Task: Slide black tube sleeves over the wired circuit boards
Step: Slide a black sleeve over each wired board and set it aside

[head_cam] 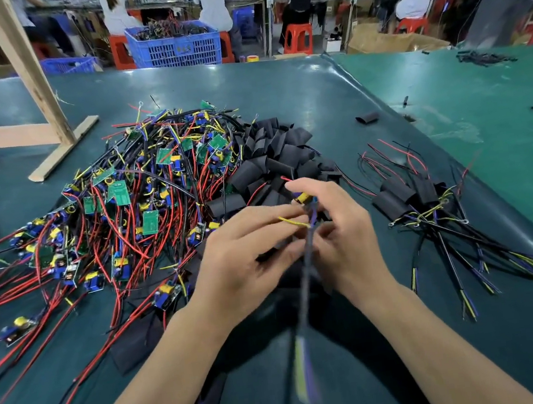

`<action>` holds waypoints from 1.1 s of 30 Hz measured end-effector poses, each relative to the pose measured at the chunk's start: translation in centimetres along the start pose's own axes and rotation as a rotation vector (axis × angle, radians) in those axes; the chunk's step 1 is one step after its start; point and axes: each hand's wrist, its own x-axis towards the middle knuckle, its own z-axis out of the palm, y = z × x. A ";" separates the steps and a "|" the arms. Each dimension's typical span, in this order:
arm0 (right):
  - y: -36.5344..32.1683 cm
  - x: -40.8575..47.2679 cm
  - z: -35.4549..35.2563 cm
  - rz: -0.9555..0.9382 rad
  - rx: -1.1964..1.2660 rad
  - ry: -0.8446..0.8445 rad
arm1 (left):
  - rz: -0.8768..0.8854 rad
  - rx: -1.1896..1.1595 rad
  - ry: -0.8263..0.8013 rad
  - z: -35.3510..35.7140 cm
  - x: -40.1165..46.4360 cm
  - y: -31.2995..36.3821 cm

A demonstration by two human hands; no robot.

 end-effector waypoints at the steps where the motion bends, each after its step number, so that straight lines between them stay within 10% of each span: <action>1: -0.2 0.2 -0.1 0.073 0.101 0.012 | 0.003 0.021 0.000 0.0 0.0 0.0; 10: -0.8 2.1 -3.7 0.729 1.016 0.075 | -0.166 0.229 0.062 -1.5 0.0 -1.8; 33: -1.3 1.3 -2.0 0.632 0.841 -0.224 | -0.808 -0.746 0.363 -0.8 1.1 -0.1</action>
